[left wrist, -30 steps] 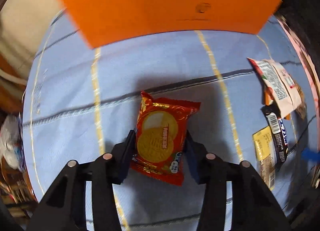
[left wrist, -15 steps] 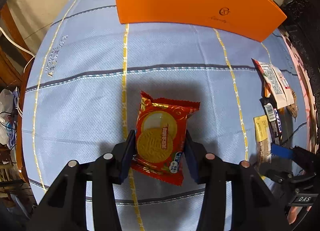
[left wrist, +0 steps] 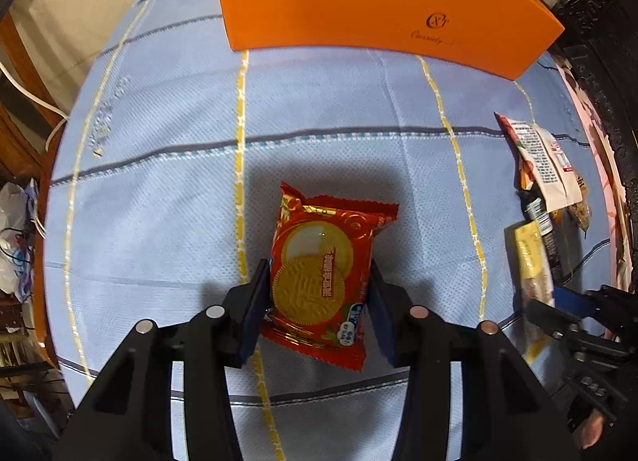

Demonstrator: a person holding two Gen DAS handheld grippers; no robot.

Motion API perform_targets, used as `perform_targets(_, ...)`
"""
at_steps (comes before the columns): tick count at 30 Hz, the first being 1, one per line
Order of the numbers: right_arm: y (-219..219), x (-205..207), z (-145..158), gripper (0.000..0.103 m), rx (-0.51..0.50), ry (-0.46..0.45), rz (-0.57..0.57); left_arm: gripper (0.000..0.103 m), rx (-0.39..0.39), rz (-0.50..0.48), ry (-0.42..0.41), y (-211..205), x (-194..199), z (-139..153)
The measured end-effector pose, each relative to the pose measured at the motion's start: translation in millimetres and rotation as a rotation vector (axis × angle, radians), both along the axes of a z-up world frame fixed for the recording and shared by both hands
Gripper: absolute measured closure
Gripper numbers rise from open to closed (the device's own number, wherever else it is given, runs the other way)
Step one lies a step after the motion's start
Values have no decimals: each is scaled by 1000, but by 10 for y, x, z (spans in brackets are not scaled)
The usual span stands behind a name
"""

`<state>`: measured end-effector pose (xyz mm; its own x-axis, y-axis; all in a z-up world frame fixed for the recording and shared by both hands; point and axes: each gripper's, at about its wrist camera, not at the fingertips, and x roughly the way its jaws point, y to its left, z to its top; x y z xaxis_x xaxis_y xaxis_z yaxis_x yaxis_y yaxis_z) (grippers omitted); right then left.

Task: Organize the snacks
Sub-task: 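Grasp the red biscuit packet with the left tool while the right tool grasps the yellow-labelled cereal bar, then carry both snacks into the orange box and open both tools, then return both tools to the remaining snacks on the table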

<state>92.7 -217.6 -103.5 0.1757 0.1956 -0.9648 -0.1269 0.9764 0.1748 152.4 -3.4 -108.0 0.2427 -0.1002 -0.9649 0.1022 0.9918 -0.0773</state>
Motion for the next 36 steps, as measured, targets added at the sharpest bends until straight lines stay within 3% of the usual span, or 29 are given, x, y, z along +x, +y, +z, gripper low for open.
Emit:
perform_targets(7,-203,111,642,74,76,-149,1,57,-31,-32,-123,-12,21,610)
perform_targets(16,-199,913,1413,73,95,-368,-39,57,-57,-25,-309,-57,596,1605)
perform_targets(20,-191,1378,1617,73,91,-445,-68,57,-79,-3,-320,-197,979,1757)
perform_targets(28,-105,2073,1477,72,73,-446,-113,57,-111,58,-303,-255,1685,1662)
perform_targets(30,-113,2237,1414,63,69,-456,-130,39,-116,89,-306,-249,1875,1614)
perform_targets(31,-129,2300,1379,50,60,-455,-142,12,-90,126,-299,-235,1956,1574)
perform_targets(32,-159,2332,1363,39,46,-448,-163,7,-60,167,-307,-206,1979,1554)
perform_targets(33,-220,2319,1367,36,38,-449,-194,7,-52,189,-316,-181,1962,1540)
perform_targets(36,-371,2127,1425,22,57,-505,-199,6,-110,185,-298,-132,1840,1476)
